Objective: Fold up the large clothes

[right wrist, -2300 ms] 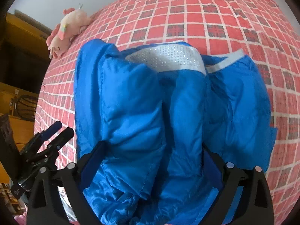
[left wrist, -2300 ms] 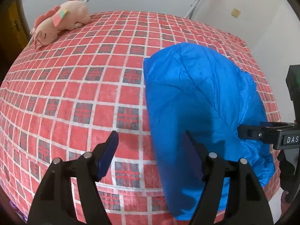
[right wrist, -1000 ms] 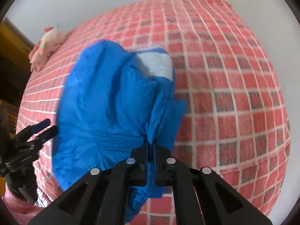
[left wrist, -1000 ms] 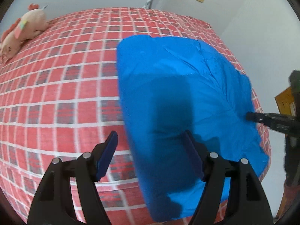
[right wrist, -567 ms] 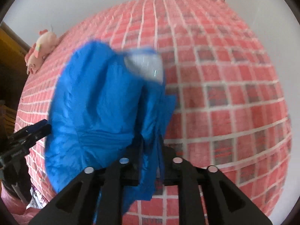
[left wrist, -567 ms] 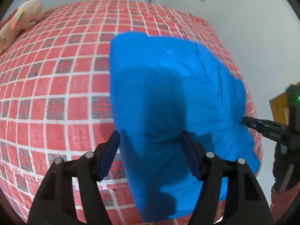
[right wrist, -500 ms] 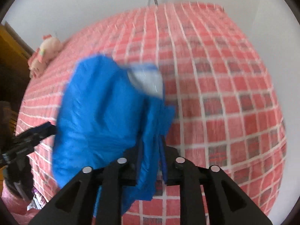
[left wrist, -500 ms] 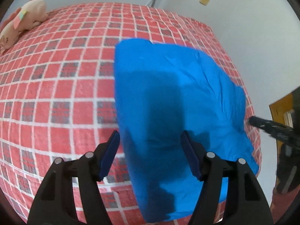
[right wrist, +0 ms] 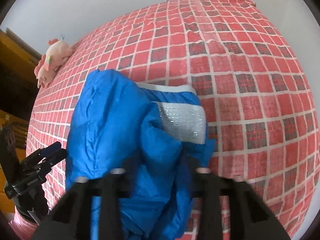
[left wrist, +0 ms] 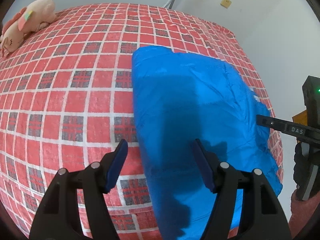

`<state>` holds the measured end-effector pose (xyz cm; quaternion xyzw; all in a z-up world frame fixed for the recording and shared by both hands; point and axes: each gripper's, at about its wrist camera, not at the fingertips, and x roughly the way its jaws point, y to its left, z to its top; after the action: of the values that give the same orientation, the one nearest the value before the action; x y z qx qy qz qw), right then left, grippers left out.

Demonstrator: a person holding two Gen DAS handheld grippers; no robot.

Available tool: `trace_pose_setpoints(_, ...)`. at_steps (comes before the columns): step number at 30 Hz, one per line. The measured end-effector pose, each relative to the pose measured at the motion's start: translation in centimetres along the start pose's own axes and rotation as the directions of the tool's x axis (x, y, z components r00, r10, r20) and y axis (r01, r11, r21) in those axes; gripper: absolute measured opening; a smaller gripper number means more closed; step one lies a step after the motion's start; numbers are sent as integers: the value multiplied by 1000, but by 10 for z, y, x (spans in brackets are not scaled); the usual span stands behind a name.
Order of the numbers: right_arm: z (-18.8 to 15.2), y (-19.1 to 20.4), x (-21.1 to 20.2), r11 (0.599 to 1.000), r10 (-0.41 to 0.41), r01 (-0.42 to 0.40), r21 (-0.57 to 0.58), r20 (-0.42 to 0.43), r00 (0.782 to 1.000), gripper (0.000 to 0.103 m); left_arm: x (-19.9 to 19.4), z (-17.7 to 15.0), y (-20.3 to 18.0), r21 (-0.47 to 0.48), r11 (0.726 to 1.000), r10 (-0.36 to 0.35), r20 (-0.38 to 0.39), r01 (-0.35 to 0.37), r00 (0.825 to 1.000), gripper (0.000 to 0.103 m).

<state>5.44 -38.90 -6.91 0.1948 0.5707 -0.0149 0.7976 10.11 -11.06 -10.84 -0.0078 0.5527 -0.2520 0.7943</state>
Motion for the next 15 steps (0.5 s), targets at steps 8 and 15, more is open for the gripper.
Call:
trace_pose_setpoints(8, -22, -38, -9, 992, -30, 28, 120, 16, 999, 5, 6, 3, -26, 46, 999, -9, 3, 9, 1000, 66)
trace_pose_setpoints(15, -35, -46, 28, 987, -67, 71, 146, -32, 997, 7, 30, 2, -36, 40, 999, -20, -17, 21, 1000, 69)
